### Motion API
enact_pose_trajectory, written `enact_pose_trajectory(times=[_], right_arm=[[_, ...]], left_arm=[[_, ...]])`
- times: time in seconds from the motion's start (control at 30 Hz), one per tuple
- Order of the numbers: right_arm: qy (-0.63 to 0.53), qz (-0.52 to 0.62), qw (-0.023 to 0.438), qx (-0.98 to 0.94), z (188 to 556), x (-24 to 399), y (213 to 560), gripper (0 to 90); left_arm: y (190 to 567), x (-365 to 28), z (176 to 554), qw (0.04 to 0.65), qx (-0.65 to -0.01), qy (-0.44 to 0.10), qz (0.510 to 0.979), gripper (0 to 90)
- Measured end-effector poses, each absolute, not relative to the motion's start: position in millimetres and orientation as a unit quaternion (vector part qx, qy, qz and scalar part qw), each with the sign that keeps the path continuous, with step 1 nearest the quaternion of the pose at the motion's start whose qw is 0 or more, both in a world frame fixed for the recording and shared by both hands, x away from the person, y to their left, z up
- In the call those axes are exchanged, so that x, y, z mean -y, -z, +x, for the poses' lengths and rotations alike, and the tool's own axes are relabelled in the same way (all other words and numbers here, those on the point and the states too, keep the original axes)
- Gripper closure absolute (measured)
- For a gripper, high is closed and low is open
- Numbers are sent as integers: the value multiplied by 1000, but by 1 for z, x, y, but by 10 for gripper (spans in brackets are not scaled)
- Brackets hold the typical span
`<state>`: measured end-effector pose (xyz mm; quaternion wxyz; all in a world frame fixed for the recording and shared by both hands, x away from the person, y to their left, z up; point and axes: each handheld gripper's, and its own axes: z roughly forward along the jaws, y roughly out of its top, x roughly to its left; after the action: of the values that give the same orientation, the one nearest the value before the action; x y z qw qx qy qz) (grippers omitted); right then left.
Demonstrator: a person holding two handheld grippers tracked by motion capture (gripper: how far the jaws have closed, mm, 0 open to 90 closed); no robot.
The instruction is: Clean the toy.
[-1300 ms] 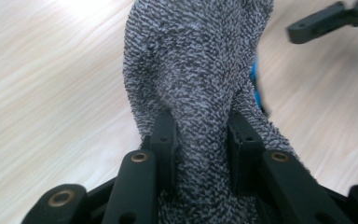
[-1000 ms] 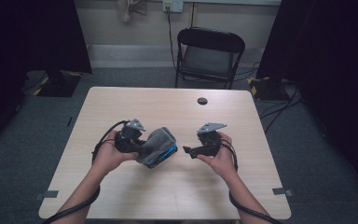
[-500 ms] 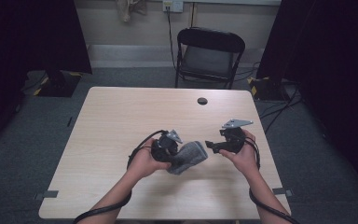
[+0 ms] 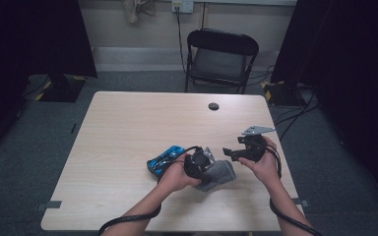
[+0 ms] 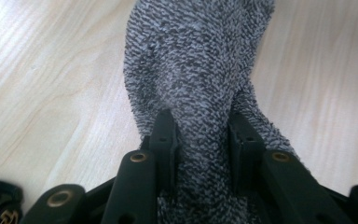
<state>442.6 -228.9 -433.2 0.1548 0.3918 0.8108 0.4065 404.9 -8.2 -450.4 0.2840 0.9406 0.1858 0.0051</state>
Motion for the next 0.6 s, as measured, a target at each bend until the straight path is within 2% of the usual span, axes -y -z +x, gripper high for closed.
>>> enact_pose_trajectory(times=[0.2, 0.3, 0.37, 0.47, 0.6], right_arm=[[-408, 392, 148, -811, 442, 226, 438, 176], [-408, 389, 146, -812, 441, 224, 439, 175], [-407, 388, 145, -814, 441, 223, 440, 174], [-408, 387, 141, -815, 441, 221, 442, 174], [-409, 384, 139, -816, 440, 217, 443, 175]], left_arm=[[458, 15, 402, 284, -180, -5, 942, 642], [458, 14, 400, 279, -194, -8, 940, 523], [456, 9, 398, 280, -205, -20, 938, 403], [451, 0, 395, 290, -222, -26, 931, 291], [449, -15, 389, 294, -229, -32, 928, 256]])
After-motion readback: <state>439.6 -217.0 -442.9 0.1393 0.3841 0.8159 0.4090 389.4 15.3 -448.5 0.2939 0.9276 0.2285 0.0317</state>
